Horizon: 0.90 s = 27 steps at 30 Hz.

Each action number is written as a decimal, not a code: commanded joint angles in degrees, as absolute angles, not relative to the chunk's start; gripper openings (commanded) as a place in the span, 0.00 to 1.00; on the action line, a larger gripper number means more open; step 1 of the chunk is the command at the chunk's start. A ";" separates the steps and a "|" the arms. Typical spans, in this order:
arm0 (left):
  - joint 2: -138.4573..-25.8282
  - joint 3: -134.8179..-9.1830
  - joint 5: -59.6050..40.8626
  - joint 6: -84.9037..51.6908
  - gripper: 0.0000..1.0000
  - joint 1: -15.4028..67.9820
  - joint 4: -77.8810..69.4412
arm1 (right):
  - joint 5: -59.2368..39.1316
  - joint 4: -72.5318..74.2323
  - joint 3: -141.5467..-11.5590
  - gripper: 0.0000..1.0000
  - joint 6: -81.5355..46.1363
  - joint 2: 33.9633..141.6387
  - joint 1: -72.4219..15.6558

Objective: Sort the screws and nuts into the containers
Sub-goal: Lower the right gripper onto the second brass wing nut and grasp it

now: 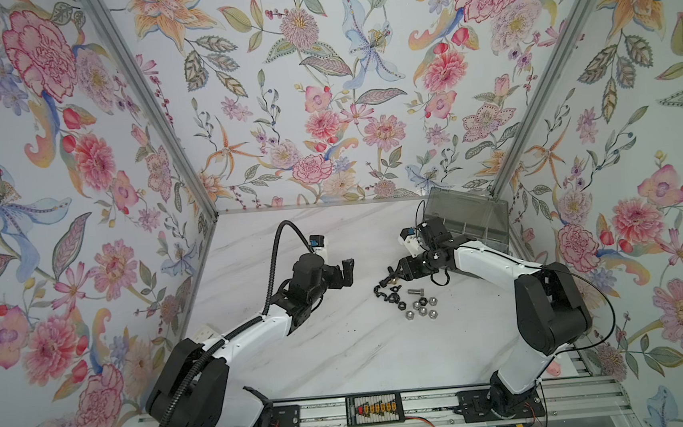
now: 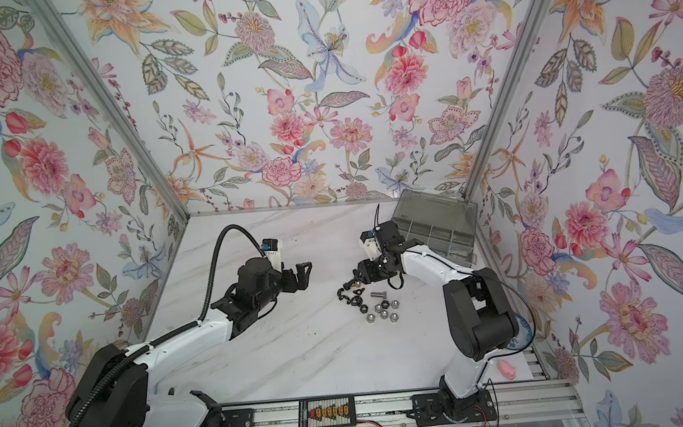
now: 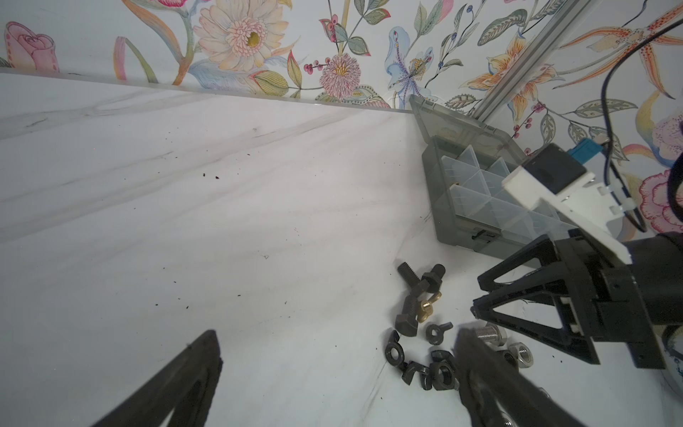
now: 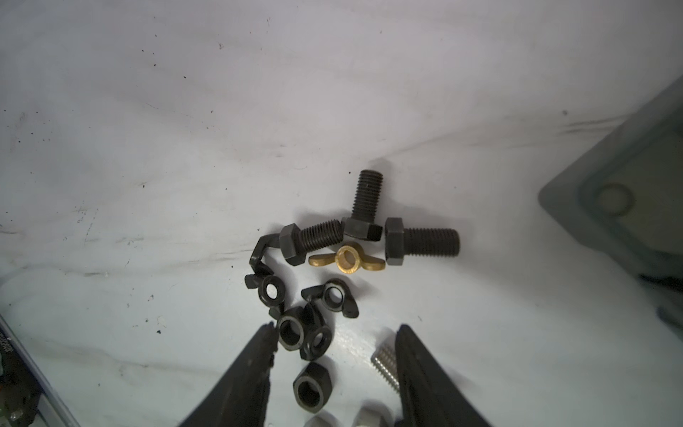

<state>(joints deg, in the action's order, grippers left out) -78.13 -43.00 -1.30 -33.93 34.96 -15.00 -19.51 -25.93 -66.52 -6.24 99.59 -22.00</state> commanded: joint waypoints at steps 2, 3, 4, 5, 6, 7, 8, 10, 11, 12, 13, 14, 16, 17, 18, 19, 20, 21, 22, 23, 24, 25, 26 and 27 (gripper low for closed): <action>-76.38 -42.12 -0.97 -34.27 0.99 35.62 -13.51 | -19.34 -26.04 -66.06 0.55 -11.57 102.29 -22.90; -76.38 -42.19 -1.05 -34.26 0.99 35.60 -13.45 | -19.31 -26.02 -66.18 0.55 -12.05 102.71 -23.13; -76.38 -42.19 -0.99 -34.21 0.99 35.60 -13.38 | -19.09 -25.94 -66.37 0.55 -12.57 103.17 -23.39; -76.46 -42.19 -1.00 -34.21 0.99 35.68 -13.42 | -18.83 -25.93 -66.59 0.55 -12.96 103.58 -23.62; -76.46 -42.28 -1.05 -34.25 0.99 35.57 -13.41 | -18.51 -25.93 -66.75 0.55 -13.34 103.83 -23.80; -76.55 -42.34 -1.06 -34.20 0.99 35.64 -13.42 | -18.14 -25.93 -66.93 0.55 -13.75 104.10 -23.94; -76.60 -42.38 -1.13 -34.20 0.99 35.59 -13.44 | -17.96 -25.93 -67.05 0.55 -14.04 104.42 -23.98; -76.73 -42.52 -1.30 -34.27 0.99 35.60 -13.29 | -17.84 -25.92 -67.15 0.55 -14.49 104.76 -24.04; -76.82 -42.56 -1.23 -34.17 0.99 35.60 -13.30 | -17.79 -25.93 -67.15 0.55 -14.72 104.89 -24.16; -76.90 -42.54 -1.23 -34.26 0.99 35.60 -13.29 | -17.86 -25.93 -67.15 0.55 -14.76 105.03 -24.20; -76.98 -42.68 -1.24 -34.13 0.99 35.60 -13.41 | -17.76 -25.93 -67.21 0.55 -14.83 105.20 -24.27; -77.07 -42.63 -1.24 -34.14 0.99 35.61 -13.36 | -17.76 -25.92 -67.24 0.55 -14.85 105.37 -24.37; -77.25 -42.71 -1.34 -34.17 0.99 35.62 -13.42 | -17.62 -25.81 -67.29 0.55 -14.90 105.80 -24.67; -77.42 -42.71 -1.41 -34.11 1.00 35.60 -13.42 | -17.37 -25.59 -67.32 0.55 -15.02 105.99 -24.66; -77.50 -42.80 -1.47 -34.12 0.99 35.60 -13.36 | -17.32 -25.49 -67.34 0.55 -15.17 106.24 -24.78; -77.67 -42.86 -1.61 -34.13 0.99 35.61 -13.43 | -17.22 -25.26 -67.52 0.55 -15.17 106.46 -24.73; -77.72 -42.81 -1.56 -34.19 0.99 35.60 -13.53 | -16.93 -25.22 -67.71 0.55 -15.26 106.68 -24.76; -77.74 -42.83 -1.63 -34.13 0.99 35.58 -13.51 | -16.71 -25.15 -67.82 0.55 -15.35 106.90 -24.71; -77.86 -42.94 -1.59 -34.19 1.00 35.57 -13.53 | -16.55 -25.05 -68.06 0.55 -15.40 107.09 -24.78; -77.82 -42.89 -1.62 -34.13 0.99 35.55 -13.53 | -16.60 -24.93 -68.28 0.55 -15.37 107.26 -24.72; -77.89 -42.89 -1.54 -34.11 0.99 35.64 -13.54 | -16.54 -24.87 -68.49 0.55 -15.43 107.54 -24.71; -77.95 -42.81 -1.43 -34.12 0.99 35.60 -13.53 | -16.63 -24.74 -68.70 0.55 -15.42 107.73 -24.80; -77.94 -42.80 -1.41 -34.18 0.99 35.55 -13.53 | -16.71 -24.69 -68.95 0.55 -15.55 108.00 -24.84; -78.00 -42.74 -1.32 -34.14 1.00 35.62 -13.49 | -16.80 -24.54 -69.08 0.55 -15.60 108.23 -24.79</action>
<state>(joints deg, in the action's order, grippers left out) -77.45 -42.87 -1.30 -33.93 34.96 -14.09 -17.50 -25.10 -67.18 -14.68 107.04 -24.40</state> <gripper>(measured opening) 0.995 0.550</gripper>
